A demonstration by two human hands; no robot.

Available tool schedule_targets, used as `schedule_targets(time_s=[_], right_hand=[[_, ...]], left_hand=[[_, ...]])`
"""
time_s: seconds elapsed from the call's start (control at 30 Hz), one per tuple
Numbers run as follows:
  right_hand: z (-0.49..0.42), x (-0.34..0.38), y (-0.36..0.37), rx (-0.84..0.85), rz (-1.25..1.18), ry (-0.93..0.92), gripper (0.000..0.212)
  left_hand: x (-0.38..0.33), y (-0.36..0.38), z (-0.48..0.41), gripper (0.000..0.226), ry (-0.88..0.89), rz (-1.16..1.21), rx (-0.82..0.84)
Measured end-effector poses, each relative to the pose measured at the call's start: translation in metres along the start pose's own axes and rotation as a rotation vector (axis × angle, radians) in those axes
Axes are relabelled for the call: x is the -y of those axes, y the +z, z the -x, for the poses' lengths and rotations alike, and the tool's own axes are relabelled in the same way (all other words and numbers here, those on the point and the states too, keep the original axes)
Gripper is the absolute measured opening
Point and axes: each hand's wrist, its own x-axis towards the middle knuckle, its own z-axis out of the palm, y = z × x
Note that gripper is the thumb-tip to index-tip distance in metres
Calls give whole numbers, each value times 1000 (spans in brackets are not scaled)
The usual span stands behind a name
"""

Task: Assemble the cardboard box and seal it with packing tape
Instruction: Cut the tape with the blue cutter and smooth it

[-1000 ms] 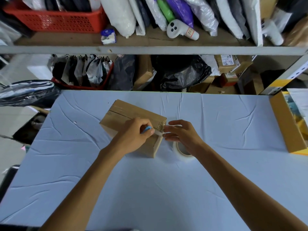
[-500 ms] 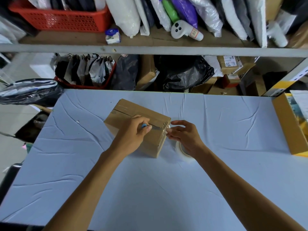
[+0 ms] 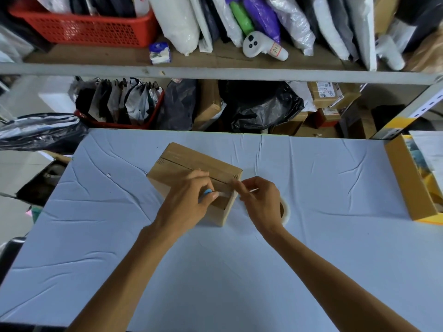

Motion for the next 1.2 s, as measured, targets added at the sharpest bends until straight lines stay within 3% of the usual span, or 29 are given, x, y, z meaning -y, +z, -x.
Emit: schedule_targets(time_s=[0.1, 0.27, 0.4, 0.5, 0.6, 0.67, 0.73, 0.77, 0.83, 0.9, 0.97, 1.0, 1.1, 1.2], right_hand=[[-2, -1, 4, 63, 42, 45, 42], [-5, 3, 5, 128, 174, -2, 47], [-7, 5, 3, 163, 173, 10, 45], [-8, 3, 4, 172, 149, 16, 44], [-9, 2, 4, 214, 123, 7, 45], [-11, -1, 0, 236, 53, 14, 45], [-15, -6, -4, 199, -39, 41, 40], [-17, -10, -5, 176, -73, 40, 35], [-23, -17, -5, 178, -109, -27, 27], [-28, -23, -1, 227, -123, -113, 38], [-32, -27, 3, 257, -161, -172, 50], [-33, -29, 5, 266, -170, -206, 49], [-37, -31, 8, 258, -194, -253, 34], [-44, -29, 11, 222, -260, -191, 33]], left_hand=[[2, 9, 34, 13, 117, -33, -107], [51, 68, 62, 20, -300, 217, 156], [83, 106, 52, 31, -464, 227, 160], [96, 120, 49, 31, -534, 94, 166], [91, 118, 47, 35, -430, -176, 211], [72, 96, 42, 42, -290, -327, 380], [41, 60, 36, 27, -100, -173, 511], [21, 39, 34, 19, 7, -53, 477], [-9, 11, 22, 19, 208, 39, 106], [-17, 9, -2, 39, 192, -118, -193], [-8, 24, -25, 81, -50, -263, -134], [-2, 34, -31, 90, -134, -290, -74], [6, 54, -29, 83, -138, -339, -72], [3, 52, -29, 80, -131, -394, -64]])
